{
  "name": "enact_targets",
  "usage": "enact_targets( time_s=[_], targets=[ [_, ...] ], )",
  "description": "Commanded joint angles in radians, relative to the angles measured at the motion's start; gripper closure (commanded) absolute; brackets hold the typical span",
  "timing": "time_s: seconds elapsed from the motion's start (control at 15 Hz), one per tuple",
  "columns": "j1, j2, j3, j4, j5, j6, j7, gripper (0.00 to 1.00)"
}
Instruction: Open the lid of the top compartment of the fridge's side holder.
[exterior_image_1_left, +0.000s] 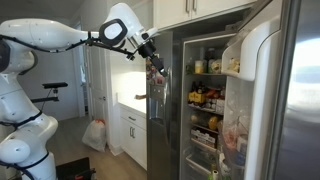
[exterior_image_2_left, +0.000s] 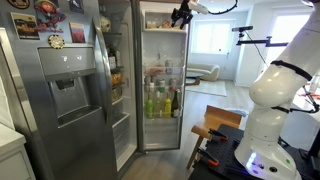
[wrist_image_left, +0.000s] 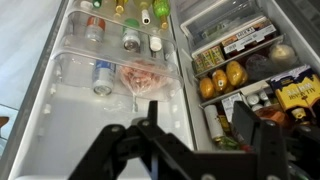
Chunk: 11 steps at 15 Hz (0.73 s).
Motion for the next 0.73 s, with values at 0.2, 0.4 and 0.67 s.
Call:
enact_targets(
  time_s=[0.2, 0.4, 0.67],
  targets=[
    [0.055, -0.063, -0.046, 0.001, -0.024, -0.135, 0.014, 0.0],
    [0.054, -0.037, -0.078, 0.061, -0.019, -0.206, 0.002, 0.0],
    [0.063, -0.048, -0.094, 0.031, -0.012, -0.179, 0.004, 0.0]
  ],
)
